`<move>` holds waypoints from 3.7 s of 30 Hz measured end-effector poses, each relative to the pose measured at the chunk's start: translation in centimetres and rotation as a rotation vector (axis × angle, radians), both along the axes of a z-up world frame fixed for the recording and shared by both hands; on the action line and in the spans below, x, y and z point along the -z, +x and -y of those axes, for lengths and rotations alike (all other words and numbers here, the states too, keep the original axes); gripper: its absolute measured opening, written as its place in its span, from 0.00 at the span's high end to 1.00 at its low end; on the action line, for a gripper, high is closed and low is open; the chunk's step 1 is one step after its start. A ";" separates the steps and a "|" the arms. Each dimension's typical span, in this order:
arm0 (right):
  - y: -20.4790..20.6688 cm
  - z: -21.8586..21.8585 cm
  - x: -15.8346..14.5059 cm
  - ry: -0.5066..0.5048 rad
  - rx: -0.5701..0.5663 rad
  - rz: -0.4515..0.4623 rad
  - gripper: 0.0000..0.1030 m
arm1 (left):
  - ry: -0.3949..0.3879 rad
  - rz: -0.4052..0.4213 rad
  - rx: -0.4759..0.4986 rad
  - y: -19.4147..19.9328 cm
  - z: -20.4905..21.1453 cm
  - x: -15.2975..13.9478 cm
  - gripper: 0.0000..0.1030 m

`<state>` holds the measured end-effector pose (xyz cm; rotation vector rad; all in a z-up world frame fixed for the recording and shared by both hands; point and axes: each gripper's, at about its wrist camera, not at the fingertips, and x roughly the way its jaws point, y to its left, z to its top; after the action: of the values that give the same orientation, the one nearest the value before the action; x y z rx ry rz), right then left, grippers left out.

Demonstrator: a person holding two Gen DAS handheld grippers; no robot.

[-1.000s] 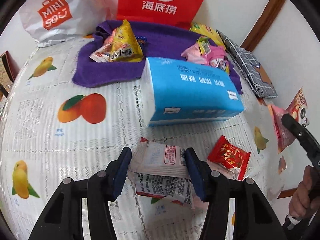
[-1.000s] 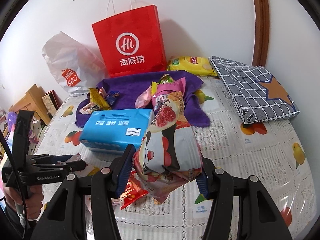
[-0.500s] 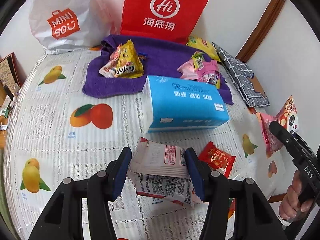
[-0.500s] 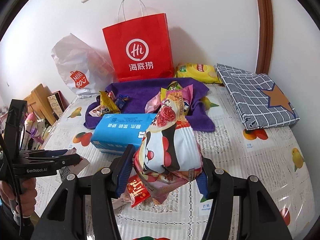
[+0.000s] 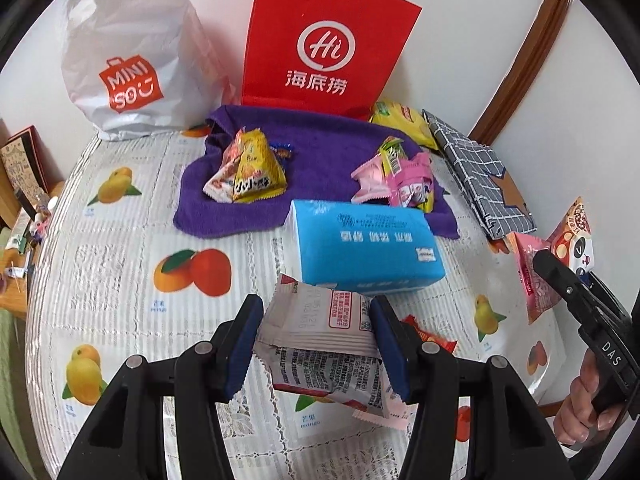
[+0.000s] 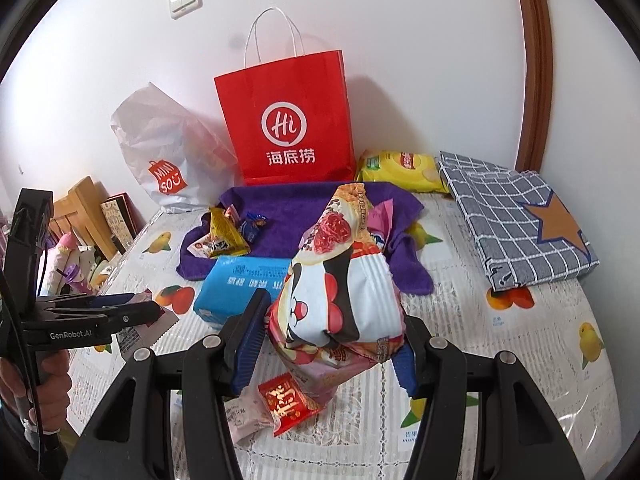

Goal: Organize snacks
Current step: 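Carry the panda bag and white wrapper with both tools over the purple towel, then lower both tools onto the towel and open them to release the snacks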

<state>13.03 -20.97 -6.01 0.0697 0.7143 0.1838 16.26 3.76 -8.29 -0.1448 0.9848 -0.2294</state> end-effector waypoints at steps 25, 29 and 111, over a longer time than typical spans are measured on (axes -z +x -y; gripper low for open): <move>3.1 -0.8 -1.7 0.009 -0.014 0.021 0.46 | 0.014 0.045 -0.025 2.2 -0.2 -2.9 0.48; 3.6 -0.7 -1.7 0.010 -0.011 0.022 0.46 | 0.017 0.049 -0.029 2.7 -0.3 -3.1 0.48; 23.5 -4.6 6.4 0.003 -0.145 -0.153 0.33 | 0.115 -0.011 -0.043 21.5 1.4 3.8 0.33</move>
<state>36.53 -16.41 -12.43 0.0346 0.8722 0.3211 37.71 2.36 -12.08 -0.0617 1.0022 -0.1320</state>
